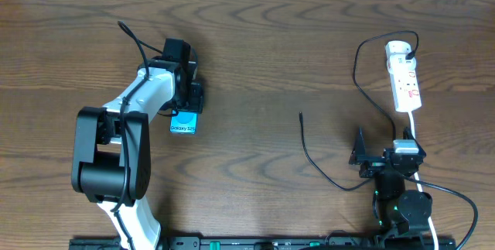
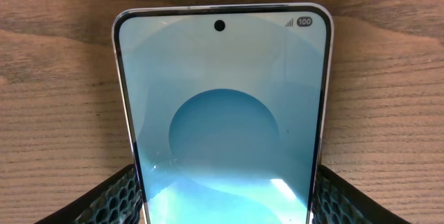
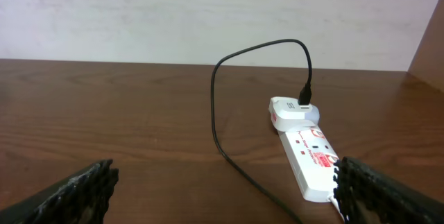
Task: Plug charger to phone and switch on socket
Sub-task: 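Close the left gripper on the phone's top end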
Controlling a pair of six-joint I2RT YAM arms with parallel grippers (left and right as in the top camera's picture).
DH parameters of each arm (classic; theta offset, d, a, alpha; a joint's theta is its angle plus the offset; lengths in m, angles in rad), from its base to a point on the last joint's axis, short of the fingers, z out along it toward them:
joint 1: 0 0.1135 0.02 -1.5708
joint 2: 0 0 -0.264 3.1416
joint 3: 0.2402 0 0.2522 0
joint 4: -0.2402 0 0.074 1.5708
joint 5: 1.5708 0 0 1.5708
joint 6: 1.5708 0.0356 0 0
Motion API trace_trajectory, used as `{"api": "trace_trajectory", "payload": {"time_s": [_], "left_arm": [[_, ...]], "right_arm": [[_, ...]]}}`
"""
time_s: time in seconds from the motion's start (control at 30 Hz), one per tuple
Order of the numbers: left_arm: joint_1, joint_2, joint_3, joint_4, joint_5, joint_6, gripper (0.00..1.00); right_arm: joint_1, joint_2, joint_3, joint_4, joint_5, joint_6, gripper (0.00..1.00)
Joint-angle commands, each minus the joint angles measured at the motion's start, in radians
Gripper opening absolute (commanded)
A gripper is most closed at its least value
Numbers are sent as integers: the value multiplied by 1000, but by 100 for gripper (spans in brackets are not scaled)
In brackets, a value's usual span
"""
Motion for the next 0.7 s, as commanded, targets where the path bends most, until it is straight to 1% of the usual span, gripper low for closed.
{"api": "trace_trajectory", "payload": {"time_s": [0.0, 0.37, 0.53, 0.67], "left_arm": [[2, 15, -21, 3, -13, 6, 8], [2, 15, -21, 3, -12, 4, 7], [1, 2, -17, 2, -4, -8, 7], [1, -23, -13, -2, 11, -40, 8]], "right_arm": [[3, 0, -2, -2, 11, 13, 99], [3, 0, -2, -2, 11, 13, 99], [3, 0, -2, -2, 11, 13, 99], [3, 0, -2, -2, 11, 13, 99]]}}
